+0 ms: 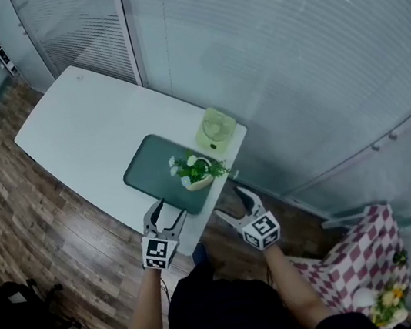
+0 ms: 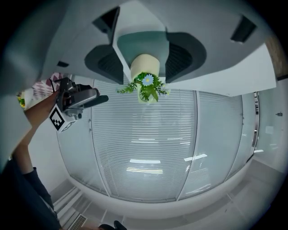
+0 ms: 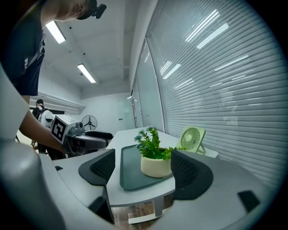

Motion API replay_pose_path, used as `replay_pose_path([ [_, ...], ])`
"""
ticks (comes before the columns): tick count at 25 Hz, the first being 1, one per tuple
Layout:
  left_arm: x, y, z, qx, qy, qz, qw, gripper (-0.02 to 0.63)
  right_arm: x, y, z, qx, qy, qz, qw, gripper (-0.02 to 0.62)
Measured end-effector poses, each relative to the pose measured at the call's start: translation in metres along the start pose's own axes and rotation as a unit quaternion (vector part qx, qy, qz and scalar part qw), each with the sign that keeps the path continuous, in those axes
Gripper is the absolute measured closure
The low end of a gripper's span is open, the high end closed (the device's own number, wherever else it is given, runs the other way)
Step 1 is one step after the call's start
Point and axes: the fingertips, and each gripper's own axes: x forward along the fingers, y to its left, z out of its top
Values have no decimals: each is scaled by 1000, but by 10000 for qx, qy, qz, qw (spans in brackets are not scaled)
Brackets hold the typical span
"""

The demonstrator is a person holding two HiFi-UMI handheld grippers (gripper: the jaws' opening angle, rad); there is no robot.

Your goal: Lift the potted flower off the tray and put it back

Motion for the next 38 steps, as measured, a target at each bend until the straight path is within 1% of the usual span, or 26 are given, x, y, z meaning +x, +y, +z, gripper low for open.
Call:
replay_pose_path([
  [3, 14, 7, -12, 32, 126, -143, 9998, 333, 12, -8, -8, 124, 106, -96, 9998, 241],
  [6, 26, 8, -23, 54, 271, -284, 9992, 330, 23, -10, -21, 137, 229, -33, 9996, 241],
  [9, 34, 6, -27, 175, 321, -370, 9986, 330, 29, -12, -33, 198, 433, 0, 9989, 241],
  [14, 46, 9, -28, 112, 378, -433, 9983, 330, 42, -22, -49, 237, 633, -54, 9977, 241],
  [16, 52, 11, -27, 152, 376, -429, 9983, 330, 49, -26, -54, 179, 710, 7, 9973, 241],
  [20, 61, 13, -38, 188, 507, -445, 9975, 328, 58, -31, -61, 150, 817, 154, 9964, 241],
  [25, 74, 10, -50, 341, 667, -481, 9960, 327, 69, -41, -70, -87, 1025, 293, 9943, 241],
  [28, 80, 12, -58, 307, 785, -513, 9951, 325, 76, -48, -74, -157, 993, 352, 9943, 241],
  [32, 85, 14, -58, 347, 804, -466, 9951, 324, 86, -51, -79, -172, 1035, 479, 9933, 241],
  [36, 92, 5, -57, 488, 801, -661, 9934, 324, 92, -48, -70, -97, 1157, 569, 9916, 241],
  [38, 95, 6, -58, 500, 835, -678, 9929, 324, 97, -51, -74, -159, 1179, 649, 9908, 241],
])
